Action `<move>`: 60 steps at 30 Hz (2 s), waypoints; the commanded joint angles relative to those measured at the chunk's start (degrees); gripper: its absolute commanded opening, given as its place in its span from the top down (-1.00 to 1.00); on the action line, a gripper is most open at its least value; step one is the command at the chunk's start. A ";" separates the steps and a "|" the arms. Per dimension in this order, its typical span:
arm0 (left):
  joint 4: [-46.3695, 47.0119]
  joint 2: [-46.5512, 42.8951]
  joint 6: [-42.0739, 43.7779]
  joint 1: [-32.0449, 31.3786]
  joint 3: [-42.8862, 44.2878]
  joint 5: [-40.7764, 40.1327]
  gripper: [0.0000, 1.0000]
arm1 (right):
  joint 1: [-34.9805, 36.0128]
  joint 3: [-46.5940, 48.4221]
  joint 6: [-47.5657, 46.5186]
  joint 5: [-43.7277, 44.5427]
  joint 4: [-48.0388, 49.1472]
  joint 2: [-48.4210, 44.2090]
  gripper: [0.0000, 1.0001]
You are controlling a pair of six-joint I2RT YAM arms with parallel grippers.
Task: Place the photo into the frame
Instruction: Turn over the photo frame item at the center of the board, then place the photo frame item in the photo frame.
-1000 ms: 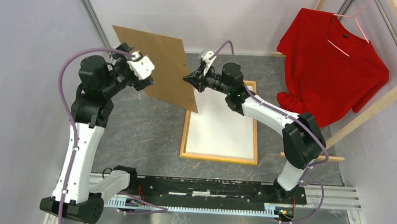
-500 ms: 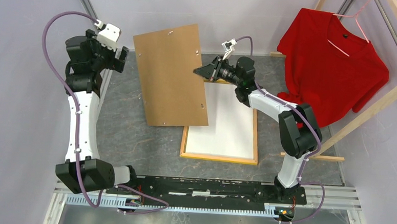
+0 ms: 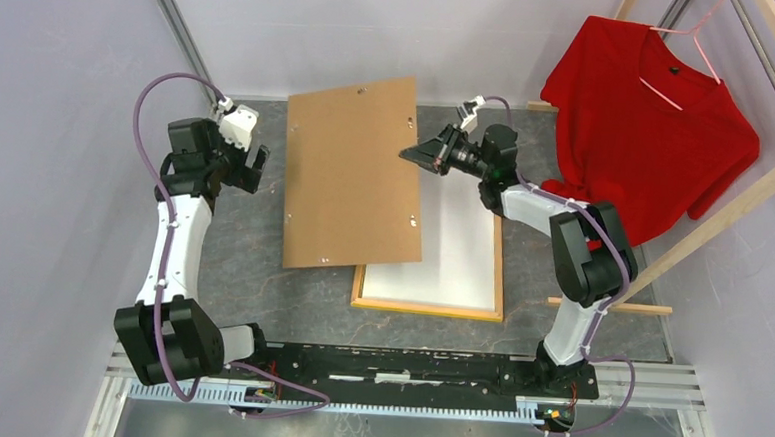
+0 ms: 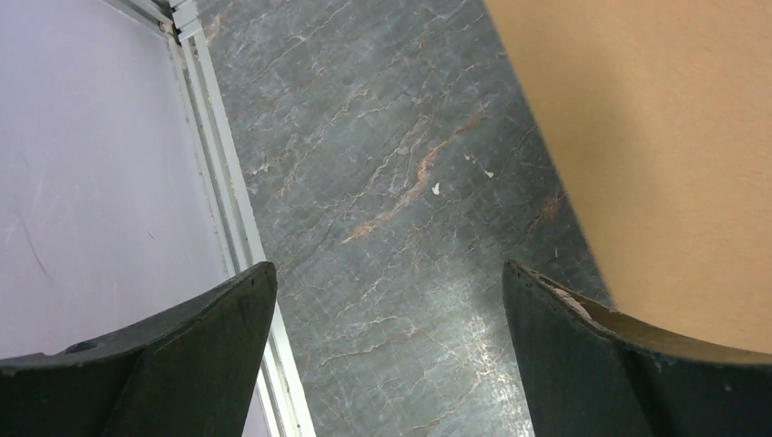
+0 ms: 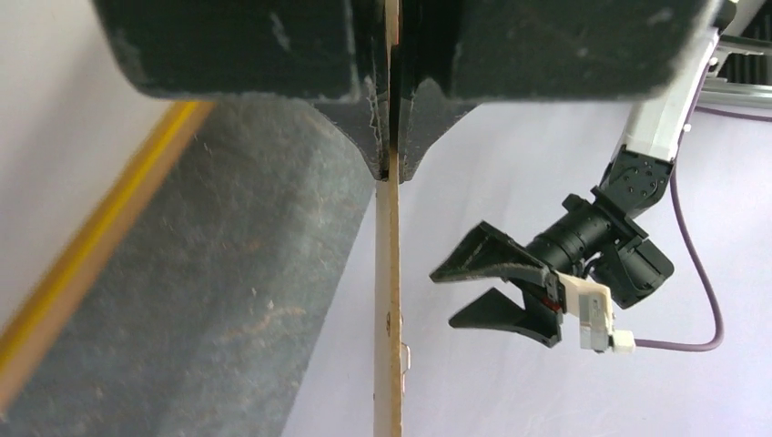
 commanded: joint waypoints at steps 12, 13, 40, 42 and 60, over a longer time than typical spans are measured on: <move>4.46 4.12 2.15 -5.81 -6.81 1.84 -0.98 | -16.98 -25.68 6.74 -13.56 10.22 -20.83 1.00; 3.60 5.12 2.11 -7.77 -6.63 1.48 -0.97 | -17.99 -26.69 6.00 -14.03 9.43 -21.99 1.00; 12.47 25.34 0.74 -22.22 -3.62 -0.05 -0.98 | -31.47 -22.17 -24.47 -21.72 -29.32 -19.08 1.00; 13.48 26.25 0.25 -23.32 -3.53 -0.73 -0.97 | -31.37 -21.08 -25.77 -21.74 -31.12 -18.07 1.00; 17.42 36.91 -3.65 -28.85 1.19 -7.28 -0.93 | -27.34 -16.38 -26.36 -21.17 -31.26 -12.09 1.00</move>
